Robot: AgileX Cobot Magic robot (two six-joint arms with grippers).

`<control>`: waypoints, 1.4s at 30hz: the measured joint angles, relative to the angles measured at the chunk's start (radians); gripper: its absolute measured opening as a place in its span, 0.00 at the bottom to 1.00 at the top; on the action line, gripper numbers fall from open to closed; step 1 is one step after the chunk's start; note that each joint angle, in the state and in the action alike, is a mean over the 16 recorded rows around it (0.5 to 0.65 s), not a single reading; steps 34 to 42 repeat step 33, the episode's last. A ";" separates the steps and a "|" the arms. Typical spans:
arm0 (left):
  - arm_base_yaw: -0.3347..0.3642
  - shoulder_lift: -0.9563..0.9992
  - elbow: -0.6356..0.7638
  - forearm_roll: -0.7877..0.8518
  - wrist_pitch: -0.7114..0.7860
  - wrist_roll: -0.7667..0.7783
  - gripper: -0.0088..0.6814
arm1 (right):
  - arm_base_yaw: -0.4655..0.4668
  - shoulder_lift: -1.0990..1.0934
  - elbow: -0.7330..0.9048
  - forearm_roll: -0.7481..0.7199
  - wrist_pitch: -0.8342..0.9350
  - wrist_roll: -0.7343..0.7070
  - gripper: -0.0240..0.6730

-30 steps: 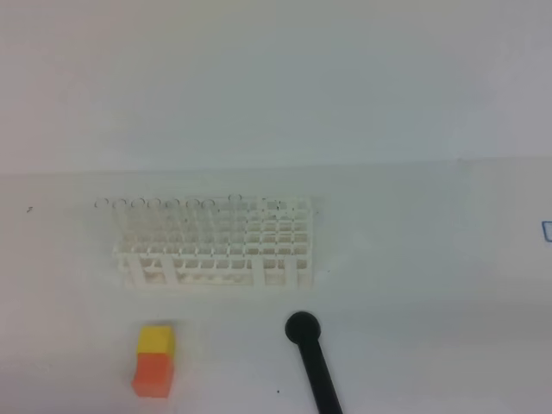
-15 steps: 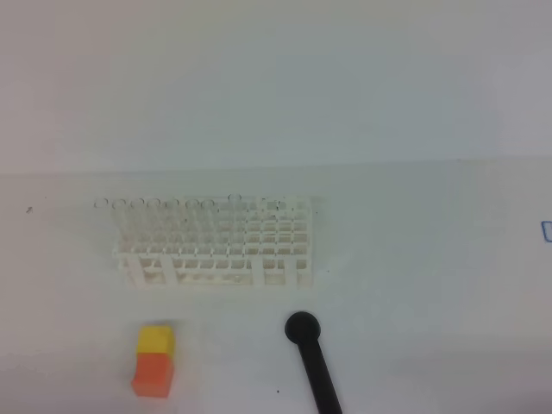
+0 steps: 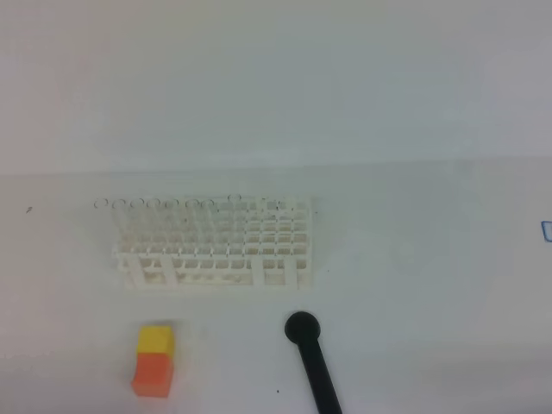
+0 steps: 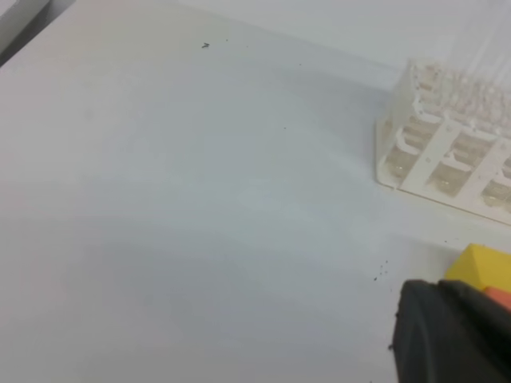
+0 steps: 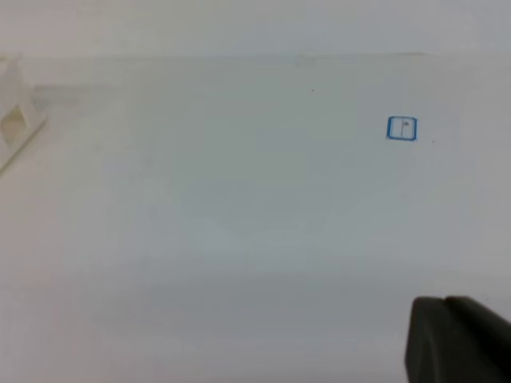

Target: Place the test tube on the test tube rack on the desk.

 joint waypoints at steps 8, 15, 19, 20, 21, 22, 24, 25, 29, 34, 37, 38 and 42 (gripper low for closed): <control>0.000 0.000 0.000 0.000 0.000 0.000 0.01 | 0.000 0.000 -0.002 0.000 0.004 -0.002 0.03; 0.000 0.000 0.000 0.000 0.000 0.000 0.01 | 0.000 0.000 -0.002 0.000 0.004 -0.003 0.03; 0.000 0.000 0.000 0.000 0.000 0.000 0.01 | 0.000 0.000 -0.002 -0.001 0.004 -0.003 0.03; -0.001 0.000 0.000 0.000 0.000 0.000 0.01 | 0.000 0.000 -0.002 -0.001 0.004 -0.004 0.03; -0.003 0.000 0.000 0.000 0.000 0.000 0.01 | 0.000 0.000 -0.002 -0.001 0.004 -0.004 0.03; -0.005 0.000 0.000 0.000 0.000 0.000 0.01 | 0.000 0.000 -0.002 -0.001 0.004 -0.004 0.03; -0.012 0.000 0.000 0.001 0.000 0.000 0.01 | 0.000 0.000 -0.002 -0.001 0.004 -0.004 0.03; -0.016 0.000 0.000 0.001 0.000 0.000 0.01 | 0.000 0.000 -0.002 -0.001 0.004 -0.004 0.03; -0.024 0.000 0.000 0.002 0.000 0.000 0.01 | 0.000 0.000 -0.002 -0.001 0.004 -0.004 0.03; -0.035 0.000 0.000 0.003 0.000 0.000 0.01 | 0.000 0.000 -0.002 -0.001 0.004 -0.004 0.03; -0.035 0.000 0.000 0.003 0.000 0.000 0.01 | 0.000 0.000 -0.002 -0.001 0.004 -0.004 0.03; -0.035 0.000 0.000 0.003 0.000 0.000 0.01 | 0.000 0.000 -0.002 -0.001 0.004 -0.004 0.03; -0.035 0.000 0.000 0.003 0.000 0.000 0.01 | 0.000 0.000 -0.002 -0.001 0.004 -0.004 0.03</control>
